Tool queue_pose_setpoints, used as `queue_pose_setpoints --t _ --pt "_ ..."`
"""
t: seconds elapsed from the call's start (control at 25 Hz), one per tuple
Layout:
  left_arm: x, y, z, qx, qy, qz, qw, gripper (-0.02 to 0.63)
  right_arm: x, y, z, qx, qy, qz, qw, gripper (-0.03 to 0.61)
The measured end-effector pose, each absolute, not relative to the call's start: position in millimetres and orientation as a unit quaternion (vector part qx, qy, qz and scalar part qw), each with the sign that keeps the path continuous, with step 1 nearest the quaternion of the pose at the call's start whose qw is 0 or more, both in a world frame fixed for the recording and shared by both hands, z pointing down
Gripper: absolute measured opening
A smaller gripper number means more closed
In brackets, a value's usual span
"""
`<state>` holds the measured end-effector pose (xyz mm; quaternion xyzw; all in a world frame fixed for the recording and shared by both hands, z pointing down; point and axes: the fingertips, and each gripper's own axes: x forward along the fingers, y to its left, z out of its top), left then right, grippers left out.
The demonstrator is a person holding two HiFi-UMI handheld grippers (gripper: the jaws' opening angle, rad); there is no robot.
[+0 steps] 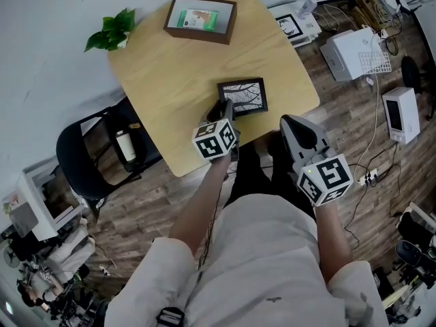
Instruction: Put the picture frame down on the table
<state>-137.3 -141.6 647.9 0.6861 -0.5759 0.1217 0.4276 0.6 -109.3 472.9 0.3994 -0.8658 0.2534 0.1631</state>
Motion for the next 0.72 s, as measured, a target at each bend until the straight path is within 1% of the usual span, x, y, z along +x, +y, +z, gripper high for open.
queue_pose_setpoints --t 0.2,0.44,0.72 --pt "-141.0 -142.9 660.6 0.674 -0.576 0.142 0.440 0.104 0.9 -112.1 476.4 0.403 -0.862 0.256 0.169 -0.002" --pt "-143.4 -142.0 674.3 0.662 -0.580 0.178 0.440 0.112 2.0 -112.8 477.3 0.403 -0.862 0.257 0.169 -0.002" --pt "-142.5 -140.7 681.5 0.656 -0.581 0.188 0.443 0.114 3.1 -113.0 479.0 0.404 -0.861 0.259 0.170 -0.002"
